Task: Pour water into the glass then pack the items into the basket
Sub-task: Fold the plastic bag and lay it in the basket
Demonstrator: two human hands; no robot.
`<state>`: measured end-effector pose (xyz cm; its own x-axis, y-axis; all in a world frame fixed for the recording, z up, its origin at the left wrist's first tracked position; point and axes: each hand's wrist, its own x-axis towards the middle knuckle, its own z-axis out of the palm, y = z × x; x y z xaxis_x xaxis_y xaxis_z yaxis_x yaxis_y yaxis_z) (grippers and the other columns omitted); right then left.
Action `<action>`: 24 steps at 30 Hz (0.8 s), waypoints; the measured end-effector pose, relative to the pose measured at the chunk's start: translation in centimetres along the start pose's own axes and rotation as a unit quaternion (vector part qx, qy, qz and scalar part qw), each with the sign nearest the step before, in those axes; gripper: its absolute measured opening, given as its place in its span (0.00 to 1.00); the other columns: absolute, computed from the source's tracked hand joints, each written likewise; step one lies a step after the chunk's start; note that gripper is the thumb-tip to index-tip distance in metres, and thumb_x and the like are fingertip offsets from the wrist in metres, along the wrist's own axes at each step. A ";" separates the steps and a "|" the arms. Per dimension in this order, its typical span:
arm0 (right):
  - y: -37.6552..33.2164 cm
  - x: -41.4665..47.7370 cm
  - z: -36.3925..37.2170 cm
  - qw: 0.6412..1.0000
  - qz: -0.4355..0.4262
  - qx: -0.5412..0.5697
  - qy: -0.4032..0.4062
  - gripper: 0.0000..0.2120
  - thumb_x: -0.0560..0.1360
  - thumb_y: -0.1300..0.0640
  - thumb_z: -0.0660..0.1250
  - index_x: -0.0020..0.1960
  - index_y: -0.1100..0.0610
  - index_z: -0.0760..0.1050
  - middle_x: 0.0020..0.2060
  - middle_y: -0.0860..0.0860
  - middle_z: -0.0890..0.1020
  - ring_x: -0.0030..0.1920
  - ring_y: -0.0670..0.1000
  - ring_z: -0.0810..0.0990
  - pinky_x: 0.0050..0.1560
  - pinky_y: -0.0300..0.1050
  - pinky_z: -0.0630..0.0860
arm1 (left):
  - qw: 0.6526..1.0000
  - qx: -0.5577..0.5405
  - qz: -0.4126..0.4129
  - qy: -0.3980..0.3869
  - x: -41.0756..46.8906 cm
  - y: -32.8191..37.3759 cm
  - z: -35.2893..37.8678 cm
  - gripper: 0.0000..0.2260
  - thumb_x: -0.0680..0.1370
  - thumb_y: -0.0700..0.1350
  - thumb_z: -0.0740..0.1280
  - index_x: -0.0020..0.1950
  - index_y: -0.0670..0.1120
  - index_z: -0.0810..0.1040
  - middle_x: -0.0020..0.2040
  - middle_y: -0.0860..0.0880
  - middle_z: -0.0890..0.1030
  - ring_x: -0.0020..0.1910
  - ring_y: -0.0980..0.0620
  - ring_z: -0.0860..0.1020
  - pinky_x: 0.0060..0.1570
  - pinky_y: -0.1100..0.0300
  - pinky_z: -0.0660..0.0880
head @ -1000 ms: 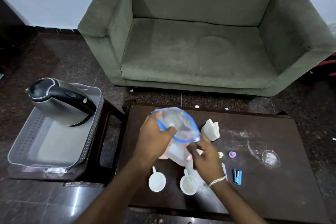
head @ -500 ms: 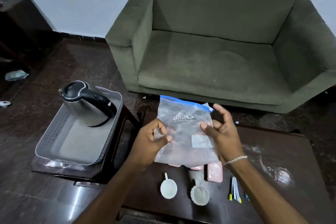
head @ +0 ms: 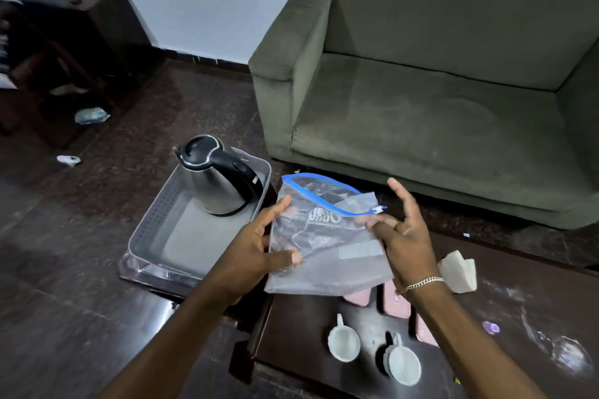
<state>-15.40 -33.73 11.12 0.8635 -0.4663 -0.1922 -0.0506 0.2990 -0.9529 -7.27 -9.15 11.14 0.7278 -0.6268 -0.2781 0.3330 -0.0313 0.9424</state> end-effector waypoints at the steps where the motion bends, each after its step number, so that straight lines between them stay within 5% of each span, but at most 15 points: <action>1: 0.0 0.0 0.8 0.999 -0.024 -0.032 -0.019 0.30 0.76 0.71 0.66 0.70 0.44 0.68 0.41 0.66 0.85 0.38 0.54 0.79 0.38 0.42 0.77 | 1.000 -0.009 -0.003 0.023 -0.1 -0.1 -0.6 0.41 0.70 0.33 0.78 0.78 0.53 0.68 0.75 0.53 0.75 0.70 0.47 0.77 0.65 0.50 0.77; 3: 0.1 0.0 2.6 0.991 -0.070 -0.091 -0.065 0.20 0.76 0.68 0.69 0.61 0.48 0.74 0.41 0.63 0.85 0.40 0.52 0.81 0.42 0.43 0.77 | 0.998 -0.031 -0.010 0.061 -0.5 0.1 -2.2 0.39 0.68 0.34 0.78 0.77 0.52 0.70 0.73 0.52 0.77 0.69 0.44 0.78 0.64 0.47 0.77; 6: 1.0 0.4 4.9 0.966 -0.103 -0.185 -0.145 0.14 0.74 0.71 0.70 0.49 0.53 0.84 0.46 0.53 0.85 0.47 0.47 0.82 0.51 0.41 0.75 | 0.997 -0.001 0.000 0.082 -1.2 0.7 -4.8 0.36 0.68 0.34 0.80 0.73 0.52 0.75 0.69 0.53 0.80 0.64 0.46 0.82 0.55 0.56 0.81; 11: 1.6 2.0 8.8 0.967 0.004 -0.152 -0.204 0.27 0.72 0.78 0.65 0.65 0.57 0.78 0.62 0.55 0.80 0.62 0.52 0.80 0.64 0.44 0.73 | 0.996 0.053 0.006 0.069 -2.8 1.4 -9.2 0.32 0.70 0.35 0.80 0.71 0.54 0.77 0.69 0.51 0.80 0.64 0.46 0.82 0.58 0.55 0.81; 14: 2.5 2.7 11.0 0.967 0.089 -0.067 -0.230 0.35 0.72 0.80 0.63 0.74 0.55 0.69 0.65 0.49 0.80 0.62 0.51 0.79 0.62 0.49 0.74 | 0.991 0.083 0.009 0.102 -3.5 1.6 -11.5 0.34 0.68 0.39 0.81 0.72 0.56 0.77 0.70 0.53 0.79 0.63 0.47 0.82 0.61 0.51 0.80; 17: 3.5 3.1 12.5 0.954 0.082 -0.164 -0.238 0.38 0.71 0.78 0.66 0.76 0.55 0.64 0.68 0.49 0.76 0.65 0.51 0.77 0.67 0.51 0.73 | 0.977 0.142 0.008 0.158 -3.7 1.9 -13.0 0.33 0.66 0.40 0.80 0.70 0.54 0.78 0.65 0.51 0.83 0.59 0.46 0.84 0.60 0.50 0.80; 21: 4.6 3.4 15.1 0.929 0.053 -0.331 -0.157 0.26 0.70 0.69 0.71 0.67 0.56 0.78 0.57 0.48 0.83 0.55 0.46 0.81 0.64 0.46 0.76 | 0.929 0.307 0.019 0.204 -3.5 2.2 -14.1 0.21 0.69 0.34 0.81 0.56 0.52 0.83 0.49 0.53 0.84 0.46 0.57 0.82 0.49 0.63 0.77; 24: 5.6 3.5 17.4 0.900 0.024 -0.418 -0.120 0.03 0.70 0.64 0.71 0.42 0.59 0.84 0.37 0.53 0.81 0.39 0.51 0.78 0.45 0.42 0.75 | 0.877 0.410 0.023 0.249 -3.4 2.4 -15.0 0.08 0.70 0.37 0.80 0.44 0.45 0.83 0.40 0.51 0.81 0.38 0.56 0.78 0.42 0.62 0.72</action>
<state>-3.98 -19.18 9.18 0.9284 -0.2472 -0.2774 -0.3647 -0.4633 -0.8077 0.07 4.54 11.57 0.9686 -0.2312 -0.0915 -0.0977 -0.6924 0.7149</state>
